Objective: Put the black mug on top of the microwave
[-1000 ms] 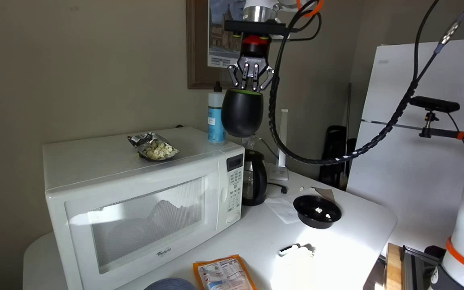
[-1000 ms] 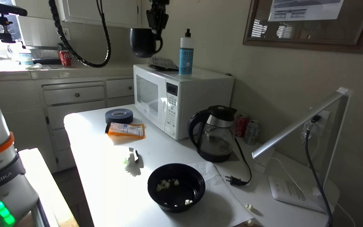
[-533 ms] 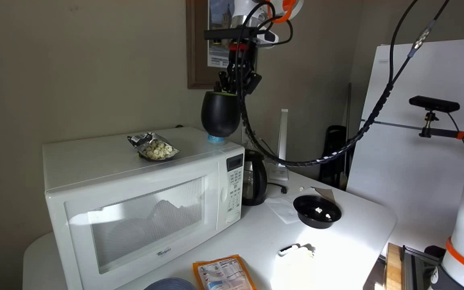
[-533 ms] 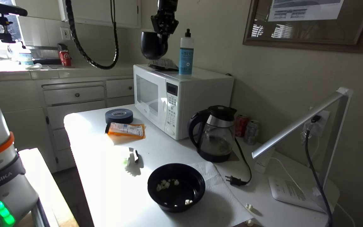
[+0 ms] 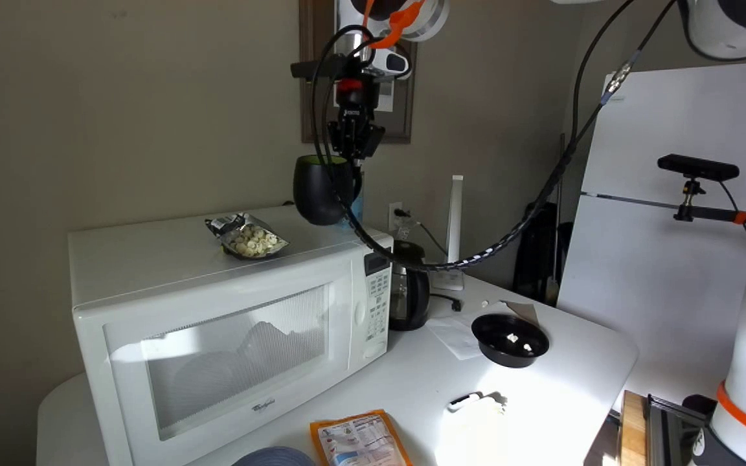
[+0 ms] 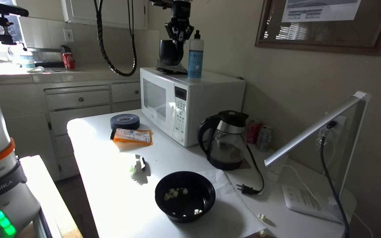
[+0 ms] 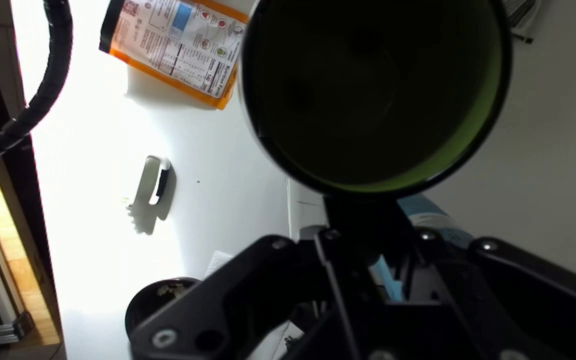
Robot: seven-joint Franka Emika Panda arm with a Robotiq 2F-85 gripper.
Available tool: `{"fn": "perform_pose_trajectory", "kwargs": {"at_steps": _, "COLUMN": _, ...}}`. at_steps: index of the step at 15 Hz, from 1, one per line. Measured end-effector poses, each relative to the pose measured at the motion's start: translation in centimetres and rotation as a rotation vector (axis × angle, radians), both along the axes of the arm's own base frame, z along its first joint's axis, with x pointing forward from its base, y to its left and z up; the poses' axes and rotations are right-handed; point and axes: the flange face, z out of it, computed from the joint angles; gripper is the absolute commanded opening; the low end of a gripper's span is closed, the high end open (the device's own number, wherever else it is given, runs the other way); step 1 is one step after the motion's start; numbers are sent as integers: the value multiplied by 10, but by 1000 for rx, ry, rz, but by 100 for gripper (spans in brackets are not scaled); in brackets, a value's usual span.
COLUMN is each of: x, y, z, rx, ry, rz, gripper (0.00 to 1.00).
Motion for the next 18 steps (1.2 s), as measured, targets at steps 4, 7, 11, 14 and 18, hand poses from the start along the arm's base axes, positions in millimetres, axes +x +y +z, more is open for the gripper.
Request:
{"fn": "perform_pose_trajectory", "kwargs": {"at_steps": 4, "x": 15, "y": 17, "z": -17, "rx": -7, "ry": 33, "rz": 6, "gripper": 6}}
{"fn": "perform_pose_trajectory", "kwargs": {"at_steps": 7, "x": 22, "y": 17, "z": -31, "rx": -7, "ry": 54, "rz": 3, "gripper": 6}}
{"fn": "perform_pose_trajectory", "kwargs": {"at_steps": 11, "x": 33, "y": 24, "z": -41, "rx": -7, "ry": 59, "rz": 12, "gripper": 6}}
{"fn": "perform_pose_trajectory", "kwargs": {"at_steps": 14, "x": 47, "y": 39, "z": -40, "rx": -1, "ry": 40, "rz": 32, "gripper": 6}}
{"fn": "perform_pose_trajectory", "kwargs": {"at_steps": 18, "x": 69, "y": 53, "z": -38, "rx": 11, "ry": 14, "rz": 47, "gripper": 6}}
